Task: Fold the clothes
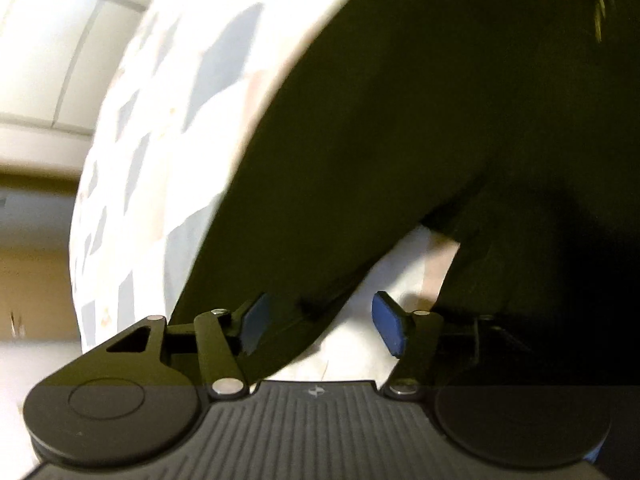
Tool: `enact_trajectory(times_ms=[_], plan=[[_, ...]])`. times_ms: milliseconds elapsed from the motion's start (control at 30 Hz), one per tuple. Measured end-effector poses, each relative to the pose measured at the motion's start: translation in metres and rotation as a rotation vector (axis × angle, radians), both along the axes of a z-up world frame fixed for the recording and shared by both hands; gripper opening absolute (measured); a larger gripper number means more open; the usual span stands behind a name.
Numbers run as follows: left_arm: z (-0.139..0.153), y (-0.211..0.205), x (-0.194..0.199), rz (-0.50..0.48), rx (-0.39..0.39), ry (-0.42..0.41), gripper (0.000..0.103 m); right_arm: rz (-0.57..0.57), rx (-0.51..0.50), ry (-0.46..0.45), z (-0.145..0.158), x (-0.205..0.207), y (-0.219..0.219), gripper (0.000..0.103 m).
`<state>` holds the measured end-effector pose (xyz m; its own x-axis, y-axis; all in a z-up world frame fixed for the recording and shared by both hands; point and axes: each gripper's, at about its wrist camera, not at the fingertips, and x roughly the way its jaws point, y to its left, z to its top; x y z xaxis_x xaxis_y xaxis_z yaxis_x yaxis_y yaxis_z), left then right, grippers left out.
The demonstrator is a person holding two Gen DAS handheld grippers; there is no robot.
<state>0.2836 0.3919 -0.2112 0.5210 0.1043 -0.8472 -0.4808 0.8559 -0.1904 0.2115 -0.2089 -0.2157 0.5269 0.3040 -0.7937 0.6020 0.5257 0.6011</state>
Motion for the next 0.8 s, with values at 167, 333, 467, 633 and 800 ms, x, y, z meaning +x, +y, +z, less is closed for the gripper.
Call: enact_trajectory(times_ms=[167, 333, 467, 633, 800], plan=[[0.048, -0.033, -0.019, -0.147, 0.009, -0.049, 0.044, 0.083, -0.22, -0.054, 0.042, -0.04, -0.03, 0.061], [0.054, -0.118, -0.106, -0.42, -0.142, -0.02, 0.045, 0.199, -0.44, 0.024, 0.037, -0.1, -0.056, 0.061], [0.011, -0.166, -0.18, -0.472, -0.197, 0.133, 0.045, 0.293, -0.417, 0.14, 0.006, -0.212, -0.084, 0.066], [0.028, -0.205, -0.217, -0.499, -0.062, 0.221, 0.041, 0.353, -0.401, 0.103, 0.008, -0.24, -0.095, 0.067], [0.093, -0.241, -0.236, -0.533, 0.039, 0.152, 0.066, 0.406, -0.397, -0.022, 0.081, -0.216, -0.073, 0.075]])
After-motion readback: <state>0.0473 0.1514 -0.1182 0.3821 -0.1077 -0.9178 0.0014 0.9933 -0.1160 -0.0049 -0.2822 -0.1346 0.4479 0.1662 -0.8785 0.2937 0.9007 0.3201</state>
